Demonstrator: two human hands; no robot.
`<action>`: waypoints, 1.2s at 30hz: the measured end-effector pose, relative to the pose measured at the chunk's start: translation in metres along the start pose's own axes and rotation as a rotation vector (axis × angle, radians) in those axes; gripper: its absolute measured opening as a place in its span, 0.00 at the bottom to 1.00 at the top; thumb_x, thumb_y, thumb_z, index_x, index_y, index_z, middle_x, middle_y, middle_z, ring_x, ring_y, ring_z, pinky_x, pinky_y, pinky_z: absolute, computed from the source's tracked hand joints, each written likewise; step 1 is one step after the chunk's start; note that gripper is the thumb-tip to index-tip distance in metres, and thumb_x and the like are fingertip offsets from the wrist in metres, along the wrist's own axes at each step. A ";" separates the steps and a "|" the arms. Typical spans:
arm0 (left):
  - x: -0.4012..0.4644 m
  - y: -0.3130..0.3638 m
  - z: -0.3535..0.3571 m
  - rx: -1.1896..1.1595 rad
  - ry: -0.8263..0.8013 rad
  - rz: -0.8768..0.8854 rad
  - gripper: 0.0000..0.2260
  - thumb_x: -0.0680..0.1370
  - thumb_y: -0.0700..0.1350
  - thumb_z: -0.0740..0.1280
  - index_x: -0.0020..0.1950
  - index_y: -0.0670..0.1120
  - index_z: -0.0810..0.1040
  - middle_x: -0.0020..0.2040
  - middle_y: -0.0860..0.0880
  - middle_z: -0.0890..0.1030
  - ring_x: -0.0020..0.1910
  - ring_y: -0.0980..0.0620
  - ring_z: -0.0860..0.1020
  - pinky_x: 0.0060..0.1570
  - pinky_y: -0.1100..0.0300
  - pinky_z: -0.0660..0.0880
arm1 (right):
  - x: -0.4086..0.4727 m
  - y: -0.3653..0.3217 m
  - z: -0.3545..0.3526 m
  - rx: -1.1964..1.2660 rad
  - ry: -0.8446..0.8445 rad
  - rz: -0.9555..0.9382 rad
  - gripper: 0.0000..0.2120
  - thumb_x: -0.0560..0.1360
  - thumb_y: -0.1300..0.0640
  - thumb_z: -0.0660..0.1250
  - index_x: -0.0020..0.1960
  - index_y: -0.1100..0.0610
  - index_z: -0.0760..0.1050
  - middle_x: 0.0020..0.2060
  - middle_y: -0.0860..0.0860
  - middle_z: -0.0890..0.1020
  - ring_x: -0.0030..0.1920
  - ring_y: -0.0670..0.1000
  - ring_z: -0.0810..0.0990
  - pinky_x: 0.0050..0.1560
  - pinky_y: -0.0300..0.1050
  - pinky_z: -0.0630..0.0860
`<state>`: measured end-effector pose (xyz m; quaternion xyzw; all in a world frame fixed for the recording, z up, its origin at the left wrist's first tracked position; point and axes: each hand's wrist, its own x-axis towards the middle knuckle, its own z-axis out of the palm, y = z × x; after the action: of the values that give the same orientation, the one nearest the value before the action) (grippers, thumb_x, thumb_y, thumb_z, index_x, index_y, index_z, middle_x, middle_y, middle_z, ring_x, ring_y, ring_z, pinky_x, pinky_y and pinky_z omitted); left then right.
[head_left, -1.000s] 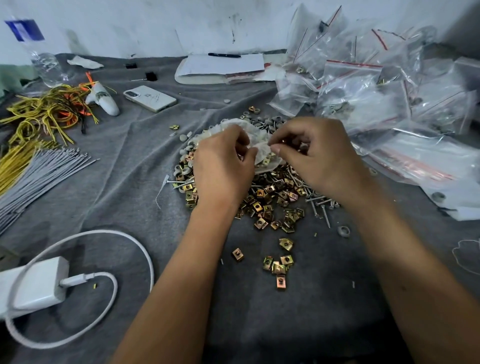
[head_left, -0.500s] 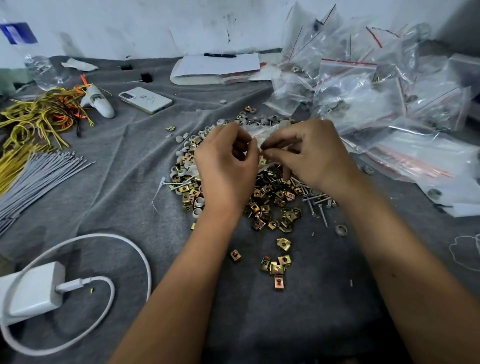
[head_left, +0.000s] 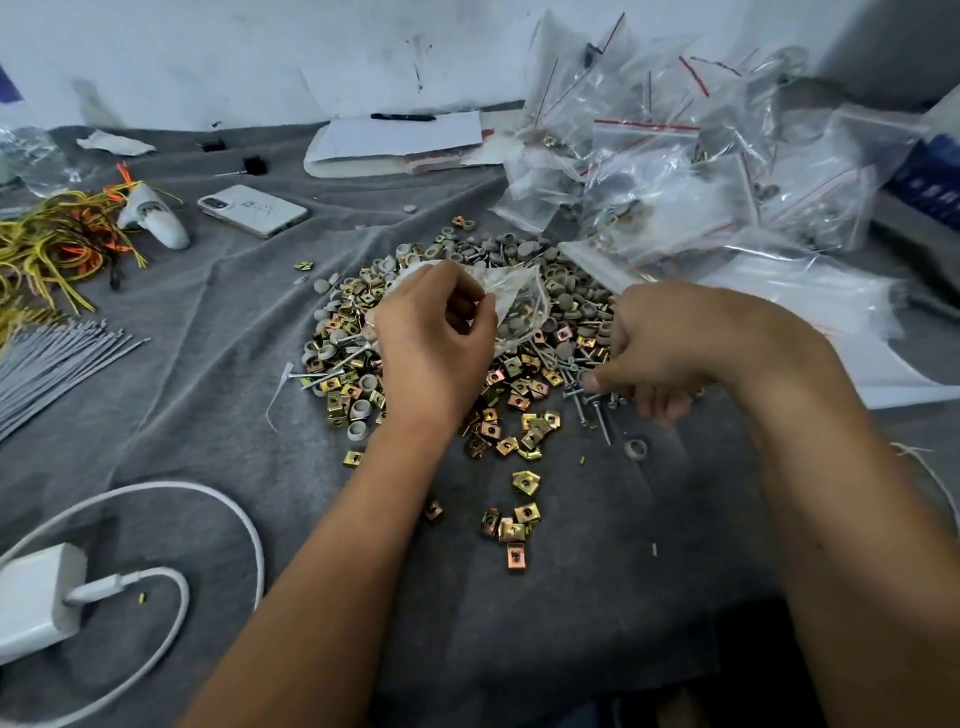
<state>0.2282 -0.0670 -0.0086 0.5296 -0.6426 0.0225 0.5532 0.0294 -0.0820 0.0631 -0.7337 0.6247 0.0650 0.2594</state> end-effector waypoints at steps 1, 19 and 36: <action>0.000 0.000 0.000 -0.001 -0.004 -0.006 0.06 0.75 0.37 0.74 0.39 0.42 0.79 0.35 0.49 0.79 0.34 0.52 0.77 0.34 0.53 0.76 | -0.004 -0.004 0.002 -0.042 -0.038 0.026 0.23 0.77 0.43 0.73 0.38 0.63 0.82 0.28 0.53 0.85 0.29 0.50 0.86 0.38 0.45 0.82; 0.000 -0.006 0.000 -0.019 -0.024 -0.039 0.07 0.74 0.37 0.75 0.38 0.43 0.78 0.34 0.51 0.78 0.34 0.52 0.77 0.34 0.54 0.76 | -0.001 -0.014 0.011 0.334 0.337 -0.164 0.07 0.77 0.66 0.71 0.42 0.56 0.81 0.27 0.50 0.84 0.24 0.47 0.83 0.21 0.35 0.71; 0.001 -0.005 0.000 0.002 0.026 -0.035 0.08 0.73 0.38 0.75 0.38 0.43 0.78 0.34 0.50 0.78 0.33 0.52 0.76 0.34 0.51 0.75 | 0.011 -0.034 0.014 0.294 0.631 -0.324 0.12 0.68 0.58 0.82 0.46 0.50 0.81 0.36 0.45 0.83 0.36 0.40 0.81 0.41 0.36 0.78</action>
<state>0.2319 -0.0694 -0.0104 0.5410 -0.6261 0.0202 0.5612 0.0669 -0.0826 0.0563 -0.7618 0.5523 -0.2962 0.1637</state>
